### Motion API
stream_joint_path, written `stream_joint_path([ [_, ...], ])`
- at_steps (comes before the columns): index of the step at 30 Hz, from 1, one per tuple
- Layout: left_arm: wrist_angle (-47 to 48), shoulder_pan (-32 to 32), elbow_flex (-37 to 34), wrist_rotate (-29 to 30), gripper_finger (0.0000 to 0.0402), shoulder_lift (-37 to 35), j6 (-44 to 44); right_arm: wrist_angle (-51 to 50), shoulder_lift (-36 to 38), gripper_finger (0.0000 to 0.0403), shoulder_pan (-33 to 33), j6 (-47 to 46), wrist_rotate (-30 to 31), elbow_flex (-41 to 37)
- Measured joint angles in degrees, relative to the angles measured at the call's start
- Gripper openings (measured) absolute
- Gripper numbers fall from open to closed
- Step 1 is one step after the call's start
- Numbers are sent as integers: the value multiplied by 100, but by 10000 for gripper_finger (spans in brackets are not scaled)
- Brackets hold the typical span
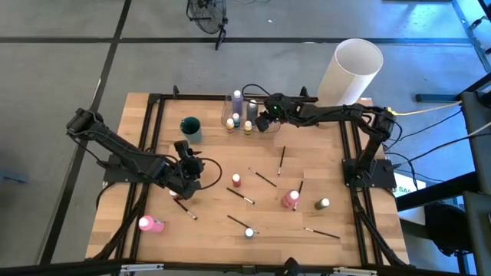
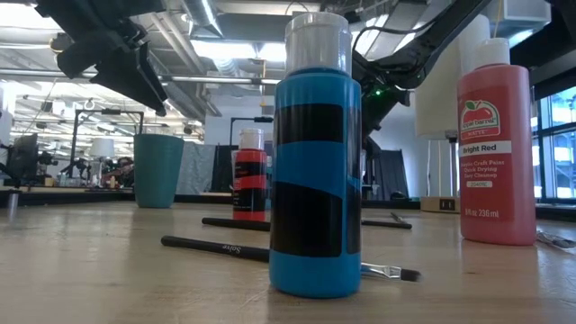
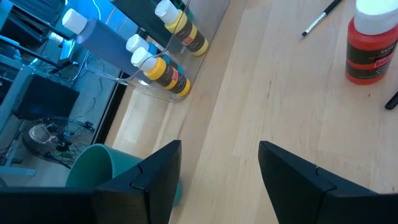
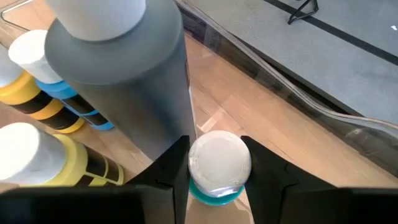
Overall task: Pick & Place Paint Supplies
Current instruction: Put the green paint bottle into the transparent bin
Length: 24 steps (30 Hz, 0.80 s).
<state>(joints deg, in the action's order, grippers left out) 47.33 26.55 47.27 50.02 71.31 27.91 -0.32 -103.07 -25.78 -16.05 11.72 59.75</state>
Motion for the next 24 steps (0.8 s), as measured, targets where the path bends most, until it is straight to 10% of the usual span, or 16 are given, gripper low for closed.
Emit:
stream_joint_path([
  [24,0,0,2,-10,210,0,38,79,-15,171,147,-4,9,-17],
])
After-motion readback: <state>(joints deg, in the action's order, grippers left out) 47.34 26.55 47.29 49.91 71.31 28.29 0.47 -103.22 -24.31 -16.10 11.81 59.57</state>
